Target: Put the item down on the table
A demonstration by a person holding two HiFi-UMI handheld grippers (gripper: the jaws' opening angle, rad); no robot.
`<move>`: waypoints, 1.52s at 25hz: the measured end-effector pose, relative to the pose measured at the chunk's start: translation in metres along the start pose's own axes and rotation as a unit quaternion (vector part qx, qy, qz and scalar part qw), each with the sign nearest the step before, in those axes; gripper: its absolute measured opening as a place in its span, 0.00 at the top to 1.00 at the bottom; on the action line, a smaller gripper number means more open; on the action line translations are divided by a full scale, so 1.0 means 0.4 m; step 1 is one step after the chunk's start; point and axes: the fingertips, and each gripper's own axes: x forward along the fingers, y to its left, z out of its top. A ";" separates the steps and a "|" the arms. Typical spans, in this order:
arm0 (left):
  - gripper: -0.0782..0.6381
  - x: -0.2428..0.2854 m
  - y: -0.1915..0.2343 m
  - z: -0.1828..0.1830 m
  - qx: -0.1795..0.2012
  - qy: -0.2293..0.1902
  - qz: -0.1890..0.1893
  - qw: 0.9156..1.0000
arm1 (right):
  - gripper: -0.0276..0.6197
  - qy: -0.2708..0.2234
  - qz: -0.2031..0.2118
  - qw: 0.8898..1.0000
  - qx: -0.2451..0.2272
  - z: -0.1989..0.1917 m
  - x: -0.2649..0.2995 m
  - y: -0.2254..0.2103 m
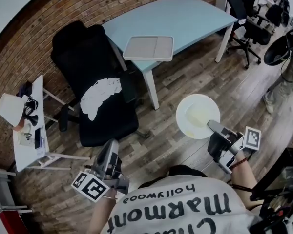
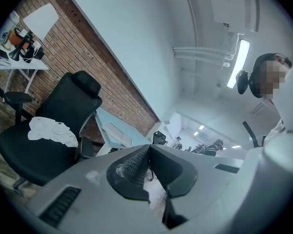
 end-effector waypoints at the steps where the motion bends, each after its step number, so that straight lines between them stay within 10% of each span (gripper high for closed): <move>1: 0.88 0.003 0.000 0.000 -0.001 -0.001 0.002 1.000 | 0.91 0.001 -0.001 1.000 -0.001 0.005 0.002 -0.002; 38: 0.88 0.186 0.123 0.116 -0.021 -0.046 -0.006 0.999 | 0.91 -0.013 -0.022 0.999 0.026 0.126 0.155 -0.094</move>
